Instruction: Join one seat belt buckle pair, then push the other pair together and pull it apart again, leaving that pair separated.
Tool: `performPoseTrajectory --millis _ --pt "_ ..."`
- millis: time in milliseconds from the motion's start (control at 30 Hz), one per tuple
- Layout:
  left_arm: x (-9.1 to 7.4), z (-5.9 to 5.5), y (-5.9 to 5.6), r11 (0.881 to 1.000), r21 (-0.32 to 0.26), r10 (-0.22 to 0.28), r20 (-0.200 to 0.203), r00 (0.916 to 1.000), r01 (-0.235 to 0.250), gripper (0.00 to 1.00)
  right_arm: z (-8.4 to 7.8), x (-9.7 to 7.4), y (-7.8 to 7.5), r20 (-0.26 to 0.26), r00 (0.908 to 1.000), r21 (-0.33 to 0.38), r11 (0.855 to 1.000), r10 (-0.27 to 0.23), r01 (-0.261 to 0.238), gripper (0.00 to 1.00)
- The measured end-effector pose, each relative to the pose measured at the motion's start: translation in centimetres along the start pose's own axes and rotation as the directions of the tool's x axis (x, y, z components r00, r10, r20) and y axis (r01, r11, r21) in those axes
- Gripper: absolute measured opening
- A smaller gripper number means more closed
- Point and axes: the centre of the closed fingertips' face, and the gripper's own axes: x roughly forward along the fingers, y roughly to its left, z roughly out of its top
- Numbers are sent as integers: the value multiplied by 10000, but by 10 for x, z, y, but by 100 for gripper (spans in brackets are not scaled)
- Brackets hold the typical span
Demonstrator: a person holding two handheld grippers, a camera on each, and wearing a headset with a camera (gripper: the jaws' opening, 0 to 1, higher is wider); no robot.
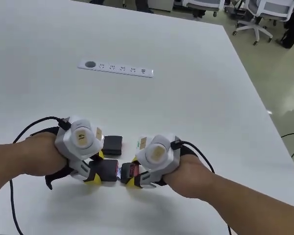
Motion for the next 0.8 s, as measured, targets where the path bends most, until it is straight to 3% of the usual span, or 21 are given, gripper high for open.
performPoseTrajectory --millis 633,733,800 --pt "2 -1 2 9989 -448 92 -79 9999 -95 35 2 2 -2 86 9998 111 9998 153 -154 33" --pt "1 0 -1 9963 -858 60 -214 9998 -78 37 2 2 -3 82 9999 13 9999 144 -144 34" --pt "-1 3 -2 9974 -711 61 -305 9995 -82 38 2 1 0 91 9998 -30 9999 166 -166 35"
